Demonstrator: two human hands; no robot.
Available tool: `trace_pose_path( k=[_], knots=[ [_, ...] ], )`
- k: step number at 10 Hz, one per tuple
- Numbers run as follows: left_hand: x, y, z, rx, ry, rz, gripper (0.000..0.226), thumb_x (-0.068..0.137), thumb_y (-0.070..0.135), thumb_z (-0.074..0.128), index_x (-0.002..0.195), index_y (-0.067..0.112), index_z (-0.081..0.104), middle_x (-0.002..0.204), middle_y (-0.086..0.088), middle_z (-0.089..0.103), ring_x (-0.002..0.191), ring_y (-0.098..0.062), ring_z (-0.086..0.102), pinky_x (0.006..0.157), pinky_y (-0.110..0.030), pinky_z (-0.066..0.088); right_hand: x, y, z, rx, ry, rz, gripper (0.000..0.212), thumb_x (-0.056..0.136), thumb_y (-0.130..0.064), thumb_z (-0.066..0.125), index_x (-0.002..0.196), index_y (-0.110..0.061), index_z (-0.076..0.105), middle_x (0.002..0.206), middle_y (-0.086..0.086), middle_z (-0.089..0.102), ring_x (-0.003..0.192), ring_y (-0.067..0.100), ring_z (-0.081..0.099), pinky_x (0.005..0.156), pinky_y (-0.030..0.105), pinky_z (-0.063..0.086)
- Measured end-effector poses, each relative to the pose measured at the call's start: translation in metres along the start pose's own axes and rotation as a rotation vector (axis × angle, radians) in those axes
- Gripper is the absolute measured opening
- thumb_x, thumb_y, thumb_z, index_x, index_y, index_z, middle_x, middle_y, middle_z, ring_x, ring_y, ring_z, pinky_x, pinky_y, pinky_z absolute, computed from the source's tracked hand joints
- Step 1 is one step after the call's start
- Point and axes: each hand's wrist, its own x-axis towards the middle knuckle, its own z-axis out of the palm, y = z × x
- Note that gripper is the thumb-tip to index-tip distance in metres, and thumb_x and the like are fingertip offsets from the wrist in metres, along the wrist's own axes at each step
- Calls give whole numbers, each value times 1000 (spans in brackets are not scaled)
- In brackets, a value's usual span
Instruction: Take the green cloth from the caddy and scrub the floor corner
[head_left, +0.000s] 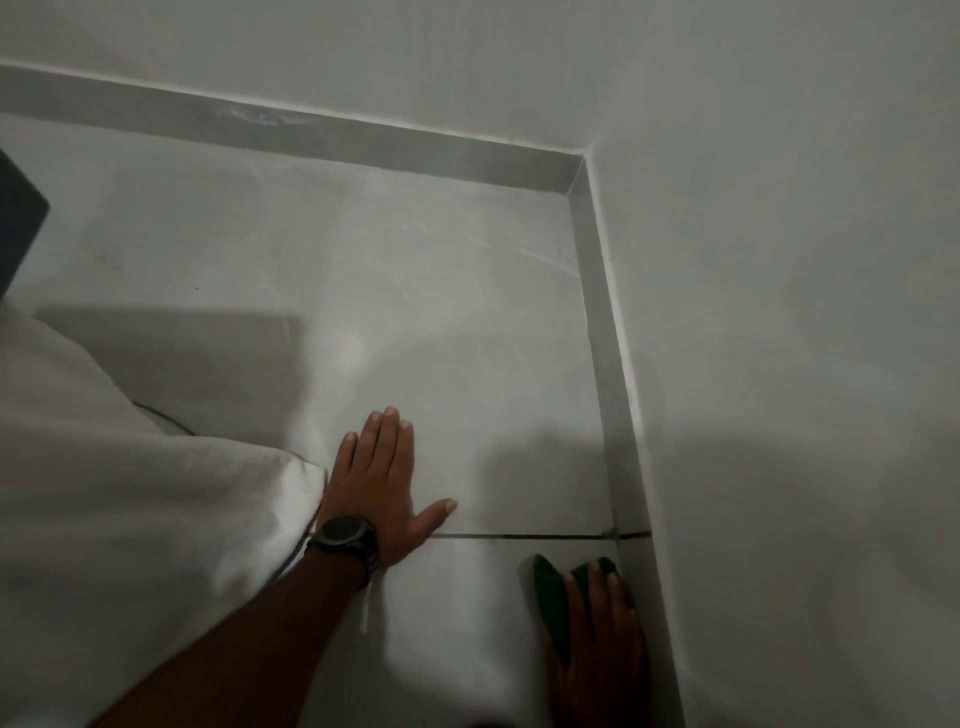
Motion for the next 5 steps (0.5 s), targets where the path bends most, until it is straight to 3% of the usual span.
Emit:
trace_pose_path(
  k=[1,2,3,4,5],
  knots=[
    [-1,0,1,13,-27,-17,114,85,88,24,161,5,8,170,-16,1,157,-31,-3,123,-49,0,4,3,2,79,-18,-22,49,95,-42,29,138,-21,41,158,-3,20,147,18,10,109,44,24],
    [-2,1,-9,19,-90,-25,117,82,89,24,161,8,-2,170,-13,-10,156,-28,-13,122,-44,-8,9,7,-2,129,-67,-49,55,96,-38,28,150,-30,21,161,-14,1,147,12,1,109,38,18],
    [-20,16,-39,-37,-54,-9,117,83,90,34,160,5,13,169,-18,12,156,-33,10,122,-48,13,15,9,-27,168,-119,-49,67,78,-29,39,144,-24,31,160,-18,-5,146,11,4,108,36,19],
    [-53,33,-91,-112,-46,-11,114,85,89,30,159,3,21,167,-19,20,154,-36,19,121,-51,24,23,1,-77,271,-102,-57,43,95,-37,30,131,-15,40,158,-24,1,132,26,33,105,38,22],
    [-92,57,-151,-225,-90,-52,106,89,83,23,159,3,22,167,-20,18,154,-36,17,121,-53,26,26,-33,-153,392,-98,-40,46,88,-20,43,134,-15,41,152,-6,31,129,29,41,105,44,29]
  ],
)
